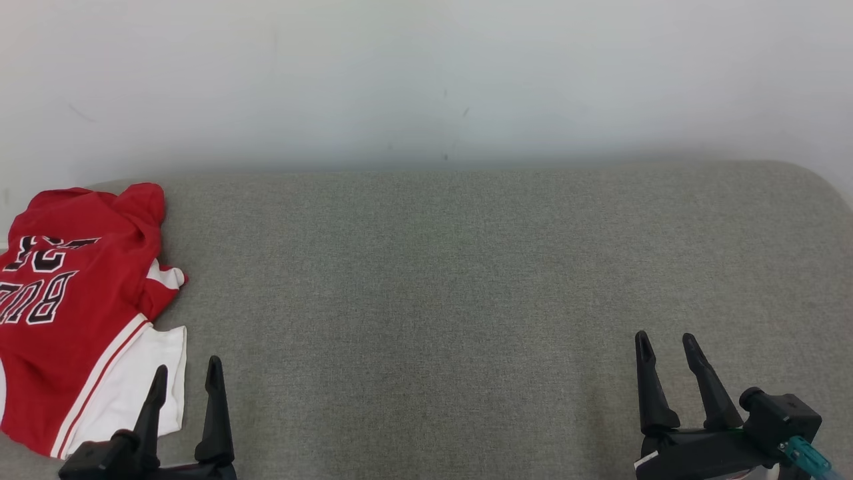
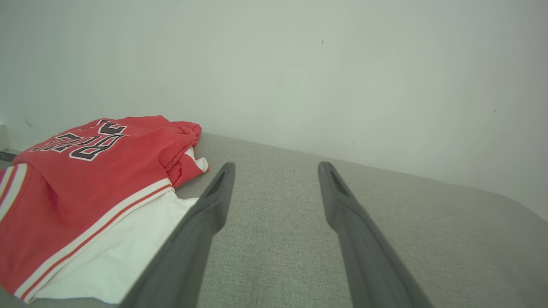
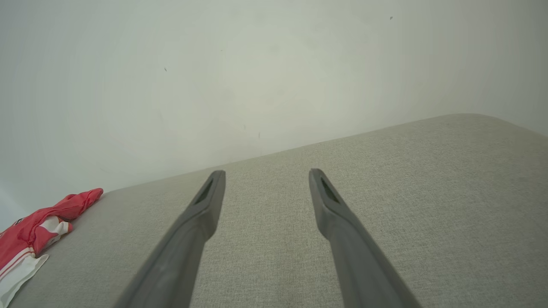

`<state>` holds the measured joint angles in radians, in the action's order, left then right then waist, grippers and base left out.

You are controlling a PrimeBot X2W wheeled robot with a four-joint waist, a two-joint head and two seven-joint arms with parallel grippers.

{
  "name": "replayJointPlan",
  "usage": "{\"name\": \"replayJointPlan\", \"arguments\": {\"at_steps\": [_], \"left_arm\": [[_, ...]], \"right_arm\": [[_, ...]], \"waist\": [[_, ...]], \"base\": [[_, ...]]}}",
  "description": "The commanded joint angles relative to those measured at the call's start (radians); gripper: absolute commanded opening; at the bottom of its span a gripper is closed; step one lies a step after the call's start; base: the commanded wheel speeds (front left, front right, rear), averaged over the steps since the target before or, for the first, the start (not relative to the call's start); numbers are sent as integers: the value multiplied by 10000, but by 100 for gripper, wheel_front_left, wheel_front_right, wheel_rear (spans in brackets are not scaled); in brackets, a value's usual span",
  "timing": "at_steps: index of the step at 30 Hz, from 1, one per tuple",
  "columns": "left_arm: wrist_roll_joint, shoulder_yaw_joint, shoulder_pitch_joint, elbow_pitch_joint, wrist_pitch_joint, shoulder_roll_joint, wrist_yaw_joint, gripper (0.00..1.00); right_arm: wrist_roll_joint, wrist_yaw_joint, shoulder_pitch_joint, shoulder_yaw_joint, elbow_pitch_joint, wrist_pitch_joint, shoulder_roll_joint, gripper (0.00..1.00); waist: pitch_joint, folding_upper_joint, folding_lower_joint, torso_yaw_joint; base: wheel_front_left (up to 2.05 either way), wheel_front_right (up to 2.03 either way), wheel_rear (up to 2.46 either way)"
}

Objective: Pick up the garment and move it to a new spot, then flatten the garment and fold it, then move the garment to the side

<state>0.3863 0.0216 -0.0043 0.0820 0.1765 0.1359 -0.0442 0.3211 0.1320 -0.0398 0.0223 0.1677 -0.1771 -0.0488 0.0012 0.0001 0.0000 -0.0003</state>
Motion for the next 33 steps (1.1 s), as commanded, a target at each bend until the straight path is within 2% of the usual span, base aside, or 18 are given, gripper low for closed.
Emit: {"name": "replayJointPlan", "arguments": {"at_steps": [1,13,22,33], "left_arm": [[-256,-2,14,-131,95,73,-4,100],[-1121,-131,151,-220,360,62,-134,100],[-1476,-228,273,-265,540,-75,-391,100],[-2209,-344,353,-215,749,-145,-491,100]], "right_arm": [[-229,-16,18,23,-106,-97,-19,100],[-1186,-19,94,-7,-209,-362,-20,100],[-1569,-20,183,14,-279,-547,-22,100],[-2107,-22,283,-87,-325,-737,-23,100]], "waist": [[4,-1,0,-2],[-8,-1,0,6],[-33,-1,0,2],[-35,-1,0,10]], "base": [[0,0,0],[0,0,0],[0,0,0],[0,0,0]]}}
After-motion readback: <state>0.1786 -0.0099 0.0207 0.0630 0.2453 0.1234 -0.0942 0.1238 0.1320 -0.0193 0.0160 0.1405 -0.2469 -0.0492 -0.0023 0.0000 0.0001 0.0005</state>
